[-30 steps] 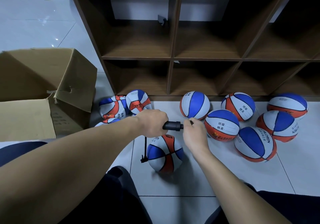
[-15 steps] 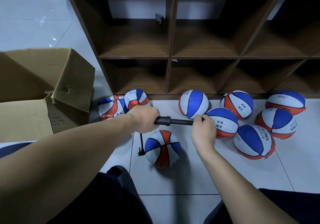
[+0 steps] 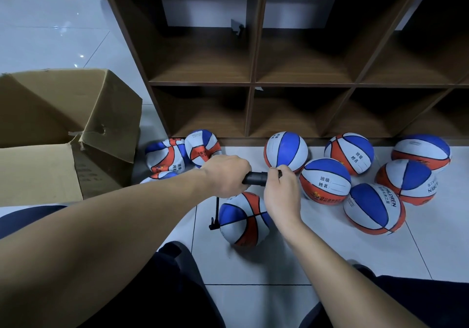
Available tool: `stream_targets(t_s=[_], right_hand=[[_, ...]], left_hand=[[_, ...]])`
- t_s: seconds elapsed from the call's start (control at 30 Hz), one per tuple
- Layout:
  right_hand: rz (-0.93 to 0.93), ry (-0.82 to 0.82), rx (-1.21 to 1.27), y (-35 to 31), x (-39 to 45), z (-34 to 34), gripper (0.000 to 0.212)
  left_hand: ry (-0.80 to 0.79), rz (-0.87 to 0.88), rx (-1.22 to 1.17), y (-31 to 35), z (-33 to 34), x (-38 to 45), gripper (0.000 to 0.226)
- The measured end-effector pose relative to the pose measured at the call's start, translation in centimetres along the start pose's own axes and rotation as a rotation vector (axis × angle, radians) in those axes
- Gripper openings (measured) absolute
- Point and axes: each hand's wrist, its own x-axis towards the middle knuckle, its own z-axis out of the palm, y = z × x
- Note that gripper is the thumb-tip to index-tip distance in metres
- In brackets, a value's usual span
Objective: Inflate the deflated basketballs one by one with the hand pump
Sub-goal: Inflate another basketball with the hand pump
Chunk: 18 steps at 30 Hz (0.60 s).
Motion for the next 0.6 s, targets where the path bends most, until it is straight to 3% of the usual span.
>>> stream_targets(t_s=[0.37,0.6], right_hand=[[-0.015,-0.070,-0.052,0.4,0.6,-0.7,0.032],[0.030,0.033,-0.040,2.2,3.2,-4.4,0.029]], left_hand=[[0.007,0.038,-0.005,-1.0,0.5,-0.2,0.019],[-0.091,-0.041,-0.037,-4.3,0.5,-0.8,0.016]])
